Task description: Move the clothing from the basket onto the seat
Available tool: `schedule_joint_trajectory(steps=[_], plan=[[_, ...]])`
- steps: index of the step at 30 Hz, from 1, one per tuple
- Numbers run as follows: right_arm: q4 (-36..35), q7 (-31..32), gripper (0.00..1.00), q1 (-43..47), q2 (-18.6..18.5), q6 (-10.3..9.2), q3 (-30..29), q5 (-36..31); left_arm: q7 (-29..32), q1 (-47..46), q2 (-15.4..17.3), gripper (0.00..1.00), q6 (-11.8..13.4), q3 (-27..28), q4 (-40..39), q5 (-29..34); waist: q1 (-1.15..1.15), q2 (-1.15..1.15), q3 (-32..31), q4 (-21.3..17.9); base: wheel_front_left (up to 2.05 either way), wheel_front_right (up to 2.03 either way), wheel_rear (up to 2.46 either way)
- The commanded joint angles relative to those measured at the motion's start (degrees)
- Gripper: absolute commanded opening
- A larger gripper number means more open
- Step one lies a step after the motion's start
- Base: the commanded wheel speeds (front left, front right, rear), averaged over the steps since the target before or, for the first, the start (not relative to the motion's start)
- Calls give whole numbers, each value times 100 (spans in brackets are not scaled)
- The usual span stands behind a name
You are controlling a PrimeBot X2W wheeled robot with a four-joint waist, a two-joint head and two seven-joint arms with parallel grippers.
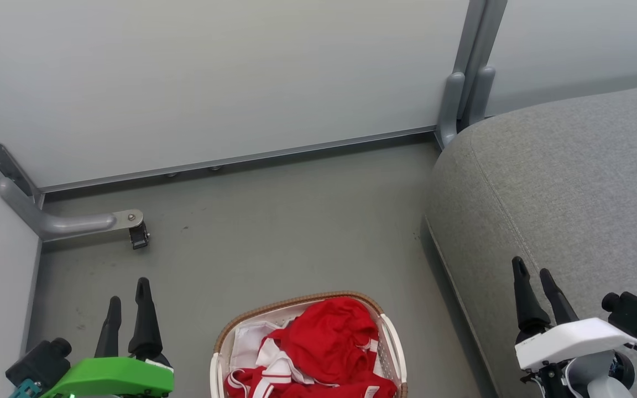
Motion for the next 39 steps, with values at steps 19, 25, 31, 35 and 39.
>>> schedule_joint_trajectory(steps=[19,25,31,35,39], plan=[[-76,-334,100,70,-56,1,261,-1337,-332,163,53,100,99,-200,-30,1210,0,0,21,62,0,0,0],[-60,-419,100,89,-61,2,308,-1662,-414,187,57,100,112,-236,21,1507,0,0,19,80,0,0,0],[10,-488,100,110,-63,2,364,-1957,-483,231,59,100,123,-235,56,1748,0,0,23,97,0,0,0],[62,-542,100,114,-66,2,391,-2146,-530,259,61,100,139,-246,85,1920,0,0,25,111,0,0,0],[84,-589,100,116,-68,2,421,-2324,-582,282,63,100,149,-257,133,2031,0,0,24,121,0,0,0]])
